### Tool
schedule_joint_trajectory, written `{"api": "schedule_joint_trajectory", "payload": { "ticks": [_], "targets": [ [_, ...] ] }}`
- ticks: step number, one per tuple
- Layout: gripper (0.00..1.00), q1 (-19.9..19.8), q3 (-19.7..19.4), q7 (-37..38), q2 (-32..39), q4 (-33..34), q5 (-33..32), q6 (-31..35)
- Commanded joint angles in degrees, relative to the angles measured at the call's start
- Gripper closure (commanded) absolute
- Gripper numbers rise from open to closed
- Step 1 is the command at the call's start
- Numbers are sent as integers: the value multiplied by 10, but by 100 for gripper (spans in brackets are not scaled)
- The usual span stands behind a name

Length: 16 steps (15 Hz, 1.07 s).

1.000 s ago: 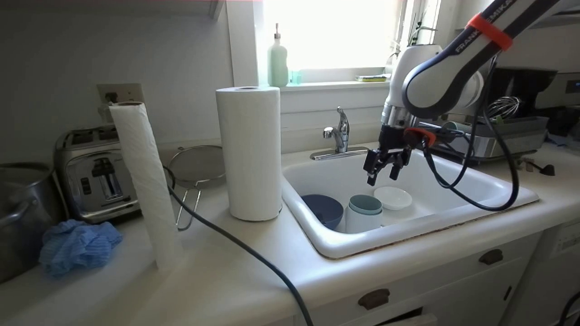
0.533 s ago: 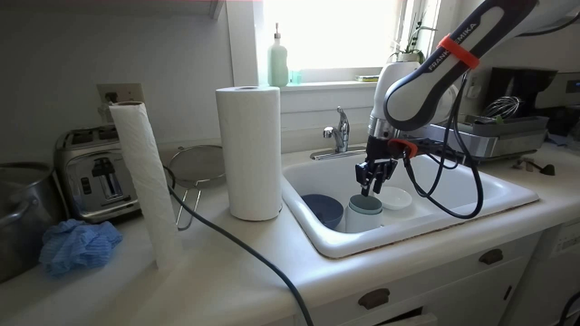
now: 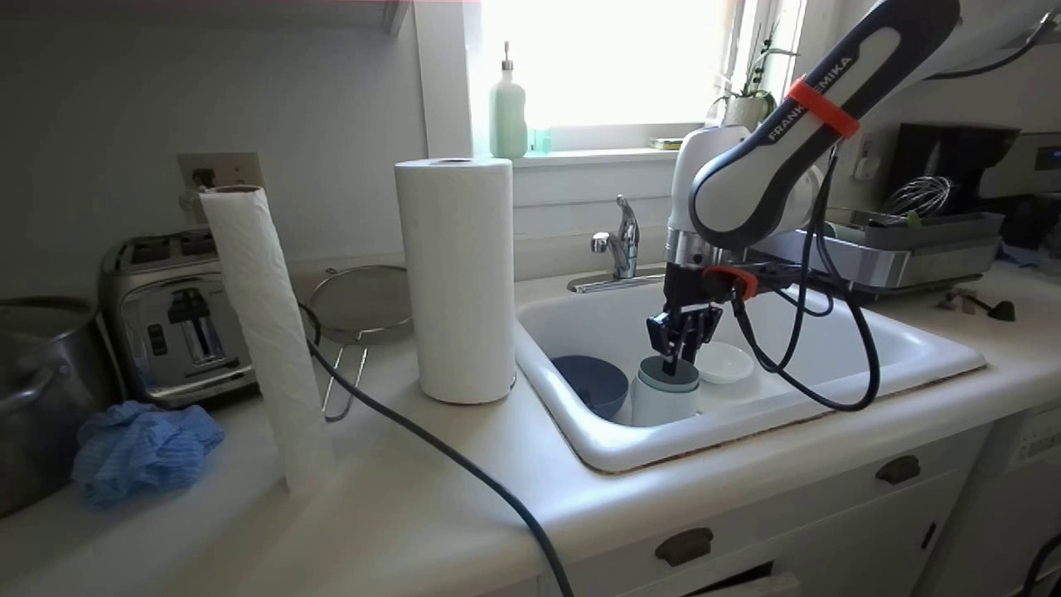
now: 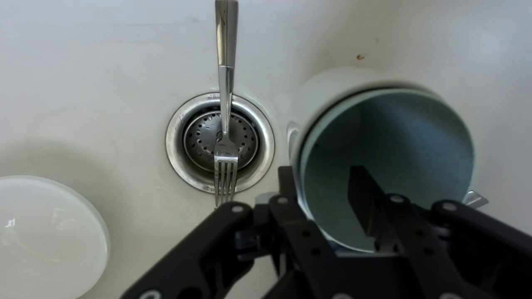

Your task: Move the blue cup from the sink to the plate rack

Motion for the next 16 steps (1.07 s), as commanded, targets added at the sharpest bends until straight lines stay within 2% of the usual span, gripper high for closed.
{"api": "schedule_joint_trajectory", "payload": {
  "ticks": [1,2,3,6,16],
  "targets": [
    [79,5,-2,-8,3,16,3,-27],
    [83,5,-2,-9,1,16,3,-31],
    [92,5,-4,-8,1,18,1,-32],
    [100,5,-6,-6,-1,18,-2,-37],
    [99,1,2,-25,-25,7,7,-48]
  ]
}}
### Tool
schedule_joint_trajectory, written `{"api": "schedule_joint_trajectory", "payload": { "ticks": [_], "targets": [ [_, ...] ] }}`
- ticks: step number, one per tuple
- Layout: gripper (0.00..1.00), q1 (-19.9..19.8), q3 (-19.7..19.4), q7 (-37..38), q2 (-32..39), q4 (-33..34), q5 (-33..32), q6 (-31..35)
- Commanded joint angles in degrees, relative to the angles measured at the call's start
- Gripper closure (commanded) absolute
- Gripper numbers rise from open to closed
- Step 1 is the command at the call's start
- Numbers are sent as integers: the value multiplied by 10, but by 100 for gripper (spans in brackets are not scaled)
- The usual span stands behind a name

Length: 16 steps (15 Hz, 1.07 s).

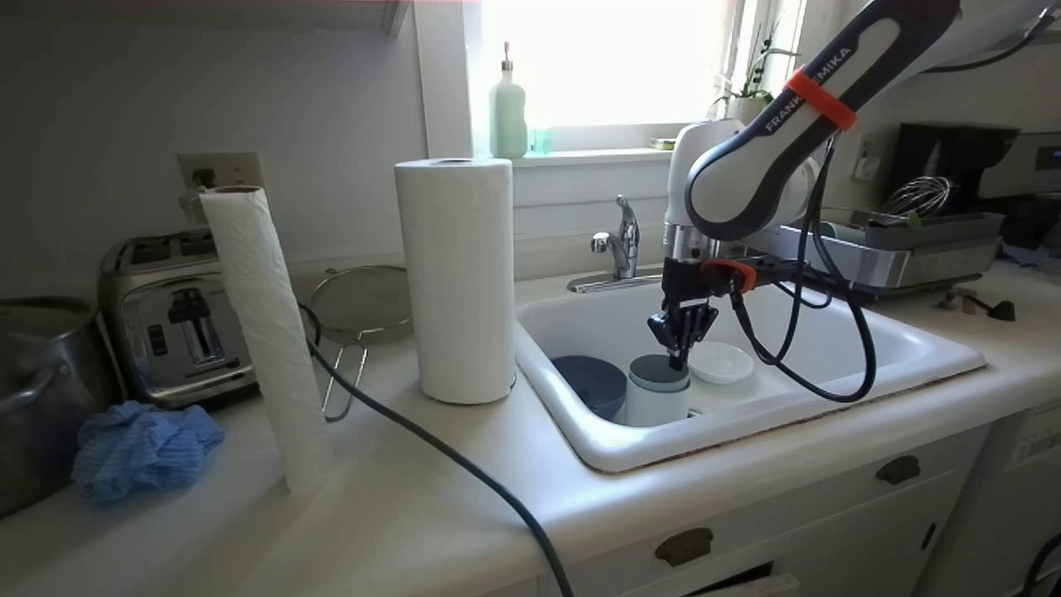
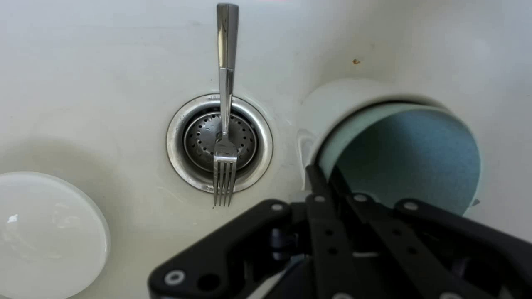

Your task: Move the blue cup from the sink to the plate rack

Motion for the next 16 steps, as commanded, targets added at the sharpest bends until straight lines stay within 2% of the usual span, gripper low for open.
{"api": "schedule_joint_trajectory", "payload": {
  "ticks": [1,7,12,16],
  "targets": [
    [99,-5,7,-34,-24,-7,16,-21],
    [99,-16,16,-85,-72,-21,47,-45],
    [99,-14,26,-139,-150,-45,89,-66],
    [99,-7,21,-142,-222,-60,100,-96]
  ]
}}
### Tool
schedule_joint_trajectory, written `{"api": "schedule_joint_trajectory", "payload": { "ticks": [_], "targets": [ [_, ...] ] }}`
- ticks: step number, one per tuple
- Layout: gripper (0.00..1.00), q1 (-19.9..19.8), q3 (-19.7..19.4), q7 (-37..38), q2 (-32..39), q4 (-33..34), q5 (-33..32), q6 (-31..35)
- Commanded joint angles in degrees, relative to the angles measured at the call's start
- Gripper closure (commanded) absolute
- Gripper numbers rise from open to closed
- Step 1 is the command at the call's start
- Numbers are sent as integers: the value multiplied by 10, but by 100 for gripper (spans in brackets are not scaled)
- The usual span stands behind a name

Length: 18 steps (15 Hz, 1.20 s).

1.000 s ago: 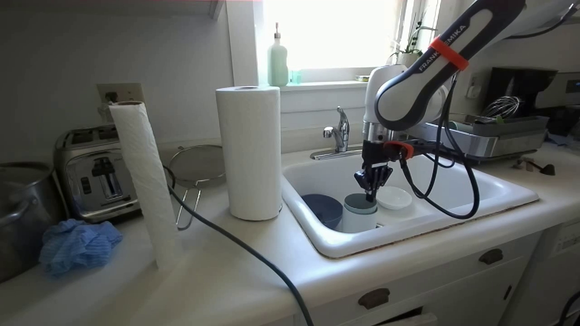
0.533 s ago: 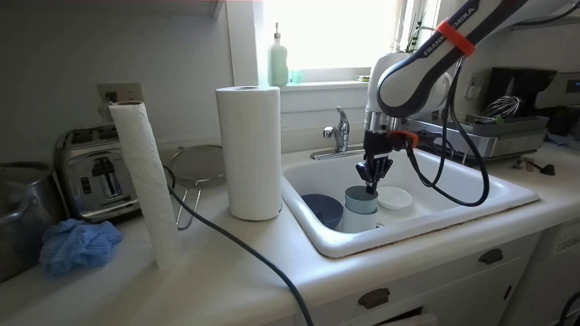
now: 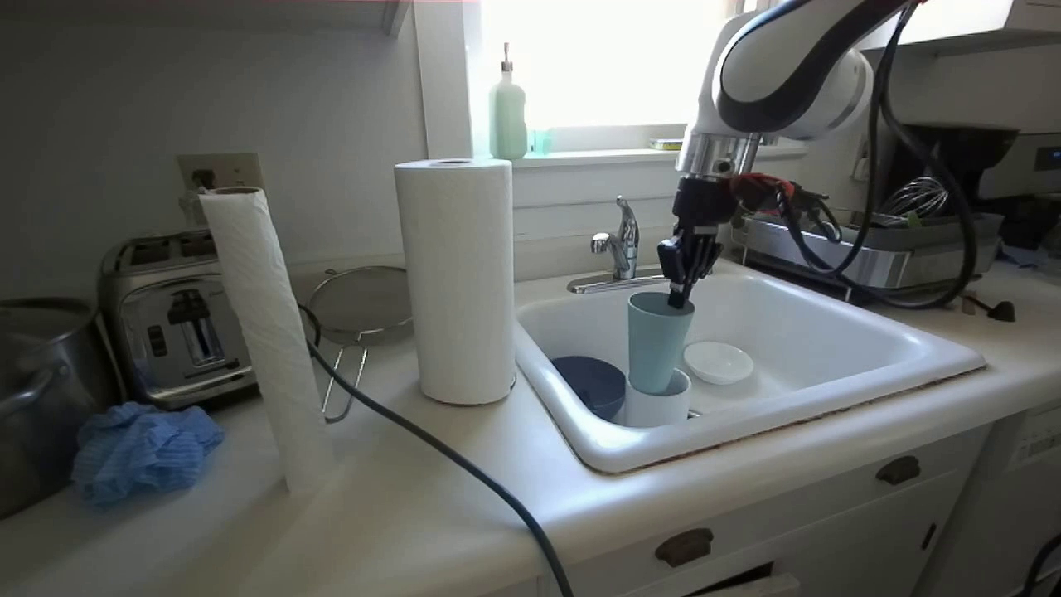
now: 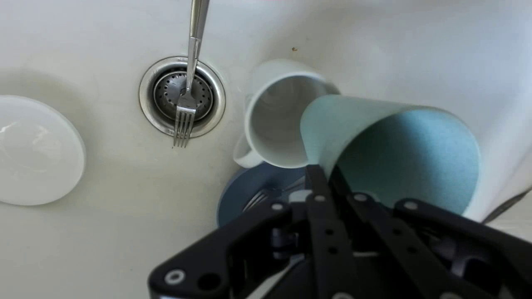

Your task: Move the blue cup from the sink to the plate rack

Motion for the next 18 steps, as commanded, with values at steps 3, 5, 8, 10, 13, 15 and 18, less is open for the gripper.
{"api": "schedule_joint_trajectory", "payload": {
  "ticks": [3,5,8,10,13,15,18],
  "targets": [
    [99,2,-6,-12,-105,-34,27,-39],
    [99,2,-8,7,-124,-37,14,-42],
    [99,-5,-7,63,-162,-53,-28,-30],
    [99,-16,-5,115,-188,-57,-67,-16],
    [99,-39,-2,167,-227,-56,-131,9],
    [99,-61,3,206,-245,-48,-172,20],
    [99,-102,12,265,-258,-31,-239,34]
  ]
}}
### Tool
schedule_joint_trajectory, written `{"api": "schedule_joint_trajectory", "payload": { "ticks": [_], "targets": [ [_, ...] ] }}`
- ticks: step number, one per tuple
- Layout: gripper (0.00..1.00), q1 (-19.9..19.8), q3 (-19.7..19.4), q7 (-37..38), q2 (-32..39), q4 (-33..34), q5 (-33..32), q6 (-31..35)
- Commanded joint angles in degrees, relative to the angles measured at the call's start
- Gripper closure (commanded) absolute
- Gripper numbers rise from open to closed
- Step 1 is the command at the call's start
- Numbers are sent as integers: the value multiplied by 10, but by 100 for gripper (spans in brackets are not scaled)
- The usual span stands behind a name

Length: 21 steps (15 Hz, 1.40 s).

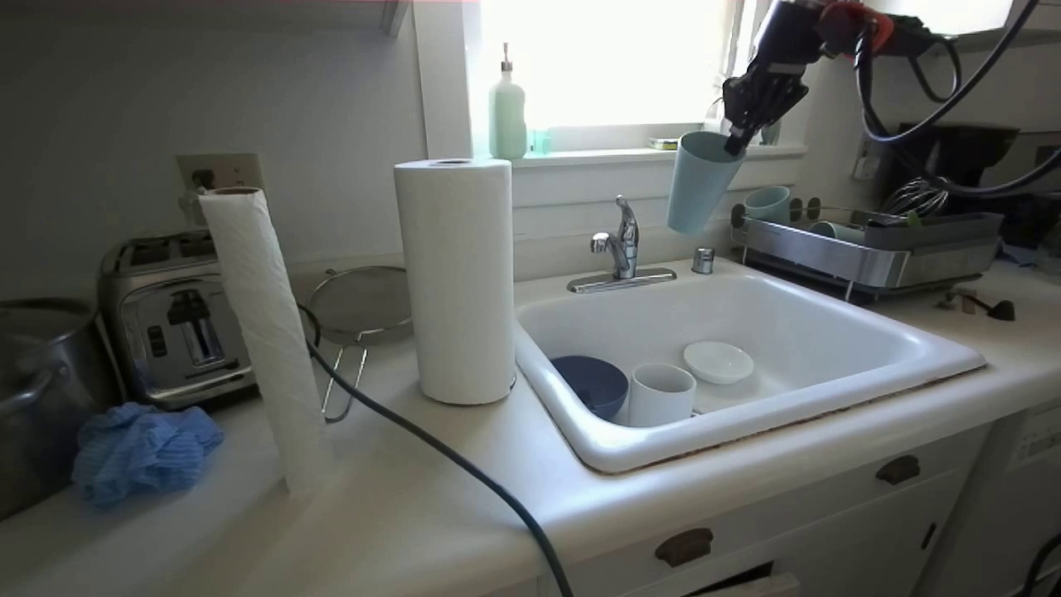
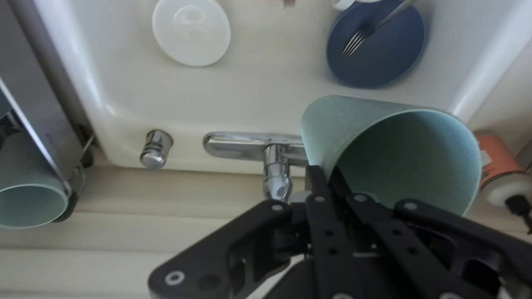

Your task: Move the blue cup from the sink to the plate rack

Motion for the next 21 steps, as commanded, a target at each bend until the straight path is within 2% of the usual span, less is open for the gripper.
{"api": "schedule_joint_trajectory", "payload": {
  "ticks": [1,7,11,15,20,21],
  "targets": [
    [99,-56,16,81,-21,12,-82,18],
    [99,-152,17,202,5,72,-214,2],
    [99,-191,16,307,39,114,-312,-37],
    [99,-177,-6,408,82,151,-399,-128],
    [99,-141,-37,507,115,162,-437,-269],
    [96,-127,-55,462,97,145,-413,-231]
  ]
}}
